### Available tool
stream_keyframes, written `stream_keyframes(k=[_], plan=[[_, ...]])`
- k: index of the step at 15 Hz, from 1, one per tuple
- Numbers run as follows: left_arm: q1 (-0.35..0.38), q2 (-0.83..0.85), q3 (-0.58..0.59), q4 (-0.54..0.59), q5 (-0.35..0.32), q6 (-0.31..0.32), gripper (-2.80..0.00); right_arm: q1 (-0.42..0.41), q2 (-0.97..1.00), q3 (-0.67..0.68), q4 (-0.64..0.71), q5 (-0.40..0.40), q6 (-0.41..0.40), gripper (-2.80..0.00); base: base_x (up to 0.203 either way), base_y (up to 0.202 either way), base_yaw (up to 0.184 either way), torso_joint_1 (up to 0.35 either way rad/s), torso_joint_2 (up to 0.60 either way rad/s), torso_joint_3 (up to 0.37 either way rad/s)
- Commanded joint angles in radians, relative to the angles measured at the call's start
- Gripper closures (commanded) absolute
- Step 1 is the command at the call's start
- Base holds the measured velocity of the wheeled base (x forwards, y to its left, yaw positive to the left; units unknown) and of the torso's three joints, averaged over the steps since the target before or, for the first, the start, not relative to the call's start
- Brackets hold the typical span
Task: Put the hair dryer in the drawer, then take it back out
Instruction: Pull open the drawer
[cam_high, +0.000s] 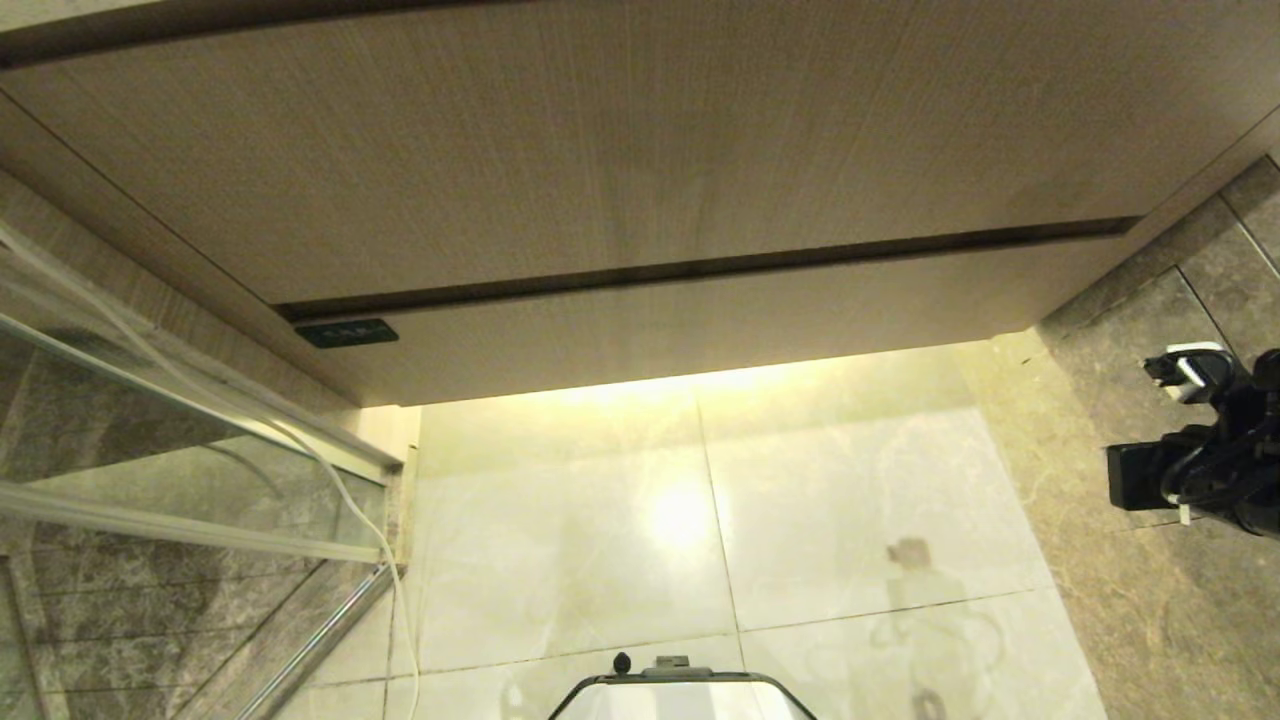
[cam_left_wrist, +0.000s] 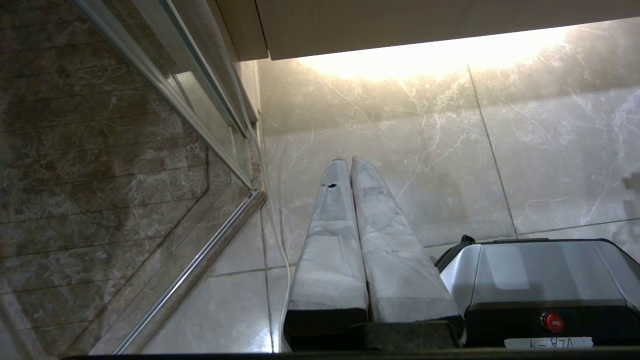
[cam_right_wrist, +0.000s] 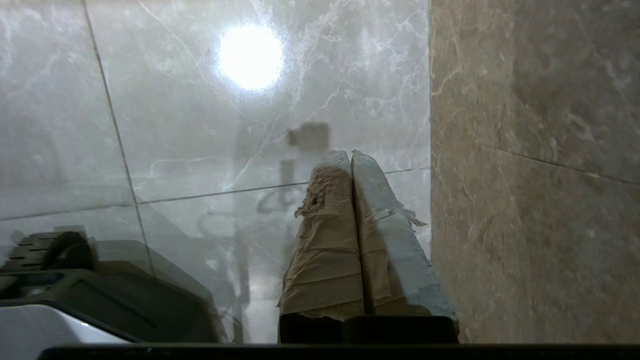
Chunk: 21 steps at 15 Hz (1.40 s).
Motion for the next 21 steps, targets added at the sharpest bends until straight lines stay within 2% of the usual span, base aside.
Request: stream_keyframes(k=[1, 5, 7, 9, 14, 16, 21], plan=[[0.0, 0.0, 0.0, 0.0, 0.0, 0.0, 0.0, 0.0, -0.143, 0.05, 0.034, -0.002, 0.013, 0.0, 0.0, 0.0, 0.0, 0.0, 0.0, 0.0], [0.0, 0.001, 0.0, 0.0, 0.0, 0.0, 0.0, -0.001, -0.45, 0.144, 0.282, -0.008, 0.029, 0.0, 0.0, 0.0, 0.0, 0.0, 0.0, 0.0], [0.0, 0.0, 0.0, -0.001, 0.0, 0.0, 0.0, -0.003, -0.655, 0.2, 0.401, -0.017, 0.065, 0.0, 0.0, 0.0, 0.0, 0.0, 0.0, 0.0], [0.0, 0.002, 0.0, 0.0, 0.0, 0.0, 0.0, 0.006, -0.828, 0.296, 0.464, -0.038, 0.101, 0.0, 0.0, 0.0, 0.0, 0.0, 0.0, 0.0], [0.0, 0.002, 0.0, -0.001, 0.0, 0.0, 0.0, 0.082, -1.115, 0.532, 0.511, -0.051, 0.118, 0.0, 0.0, 0.0, 0.0, 0.0, 0.0, 0.0], [0.0, 0.0, 0.0, -0.001, 0.0, 0.0, 0.0, 0.108, -1.186, 0.571, 0.497, -0.063, 0.119, 0.0, 0.0, 0.0, 0.0, 0.0, 0.0, 0.0], [0.0, 0.002, 0.0, 0.0, 0.0, 0.0, 0.0, 0.166, -1.388, 0.593, 0.496, -0.024, 0.116, 0.0, 0.0, 0.0, 0.0, 0.0, 0.0, 0.0]])
